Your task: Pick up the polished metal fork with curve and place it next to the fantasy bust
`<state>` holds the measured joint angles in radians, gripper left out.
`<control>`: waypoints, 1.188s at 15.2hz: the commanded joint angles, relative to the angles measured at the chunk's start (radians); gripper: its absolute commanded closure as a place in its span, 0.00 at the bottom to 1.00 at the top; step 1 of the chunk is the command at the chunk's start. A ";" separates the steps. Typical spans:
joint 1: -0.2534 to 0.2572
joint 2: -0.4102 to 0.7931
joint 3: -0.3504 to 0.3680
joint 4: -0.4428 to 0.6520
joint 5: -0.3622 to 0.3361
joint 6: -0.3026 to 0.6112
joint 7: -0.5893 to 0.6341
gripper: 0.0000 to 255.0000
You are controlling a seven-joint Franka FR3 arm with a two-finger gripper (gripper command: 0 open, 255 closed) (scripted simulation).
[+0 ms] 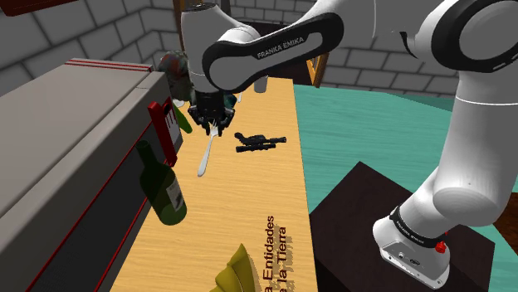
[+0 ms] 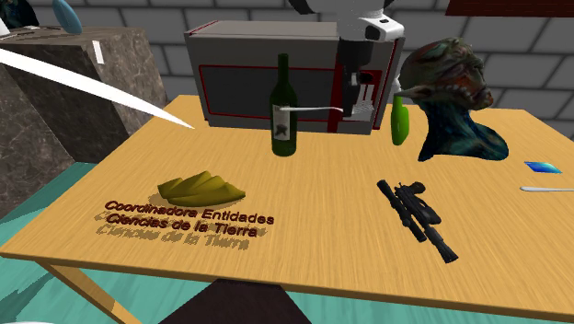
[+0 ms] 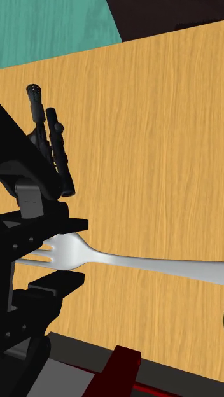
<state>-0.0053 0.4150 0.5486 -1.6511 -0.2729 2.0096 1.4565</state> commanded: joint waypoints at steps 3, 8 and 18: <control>0.000 0.017 -0.007 -0.032 -0.013 0.046 0.008 1.00; 0.006 0.045 -0.017 -0.061 -0.032 0.100 0.022 1.00; 0.022 0.113 -0.044 -0.101 -0.078 0.200 0.053 1.00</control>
<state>0.0150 0.5190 0.5080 -1.7514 -0.3460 2.2001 1.5071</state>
